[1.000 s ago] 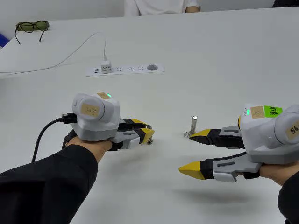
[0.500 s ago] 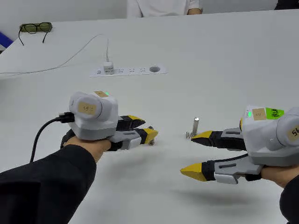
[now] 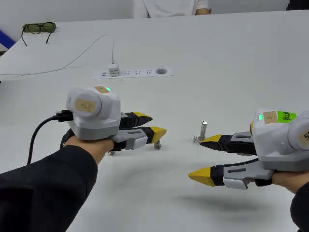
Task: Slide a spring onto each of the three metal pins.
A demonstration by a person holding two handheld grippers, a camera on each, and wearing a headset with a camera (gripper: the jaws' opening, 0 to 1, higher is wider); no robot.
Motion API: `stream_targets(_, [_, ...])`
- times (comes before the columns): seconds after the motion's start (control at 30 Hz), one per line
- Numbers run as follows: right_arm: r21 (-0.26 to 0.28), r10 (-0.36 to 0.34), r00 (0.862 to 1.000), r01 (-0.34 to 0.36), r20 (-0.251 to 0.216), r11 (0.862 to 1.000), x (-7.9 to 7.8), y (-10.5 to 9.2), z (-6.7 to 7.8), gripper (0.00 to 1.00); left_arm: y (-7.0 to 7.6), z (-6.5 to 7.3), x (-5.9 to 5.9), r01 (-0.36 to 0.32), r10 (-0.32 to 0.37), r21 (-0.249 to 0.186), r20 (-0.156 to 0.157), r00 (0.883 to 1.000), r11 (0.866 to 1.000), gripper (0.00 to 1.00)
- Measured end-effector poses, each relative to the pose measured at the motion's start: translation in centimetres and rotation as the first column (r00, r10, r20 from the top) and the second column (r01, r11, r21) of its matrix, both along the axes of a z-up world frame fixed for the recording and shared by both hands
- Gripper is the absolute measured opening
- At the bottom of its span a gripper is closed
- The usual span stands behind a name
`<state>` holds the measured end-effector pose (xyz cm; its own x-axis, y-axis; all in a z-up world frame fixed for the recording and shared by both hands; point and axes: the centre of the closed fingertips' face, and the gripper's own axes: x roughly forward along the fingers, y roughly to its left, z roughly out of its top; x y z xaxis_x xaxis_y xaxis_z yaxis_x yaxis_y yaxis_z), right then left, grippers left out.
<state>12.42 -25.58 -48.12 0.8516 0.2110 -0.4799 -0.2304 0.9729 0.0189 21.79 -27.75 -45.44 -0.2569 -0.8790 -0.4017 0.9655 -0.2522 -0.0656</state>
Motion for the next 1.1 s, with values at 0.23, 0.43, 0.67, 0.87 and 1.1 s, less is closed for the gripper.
stream_targets(0.23, [0.0,-0.002,1.0,0.002,-0.002,1.0,0.0,0.0,-0.1,0.5,0.0,0.7,-1.0,0.027,-0.027,-0.013,0.005,1.0,1.0,0.31])
stream_targets(0.43, [0.0,-0.015,1.0,0.015,0.0,1.0,-0.2,-0.4,0.0,0.5,-0.2,1.2,-1.8,0.047,-0.046,-0.022,0.001,0.999,0.999,0.3])
stream_targets(0.67, [-0.009,-0.047,0.999,0.047,-0.009,0.999,-0.5,-1.5,-0.2,0.49,-0.1,1.2,-2.6,0.069,-0.069,-0.019,0.005,0.998,0.997,0.3])
stream_targets(0.87, [-0.009,-0.092,0.996,0.092,-0.011,0.996,-1.0,-3.1,-0.5,0.48,0.1,1.2,-3.1,0.077,-0.077,-0.02,-0.003,0.997,0.997,0.3])
stream_targets(1.1, [-0.032,-0.119,0.993,0.119,-0.014,0.992,-1.1,-4.6,-0.4,0.48,0.3,1.1,-3.5,0.087,-0.087,-0.018,-0.008,0.996,0.996,0.3])
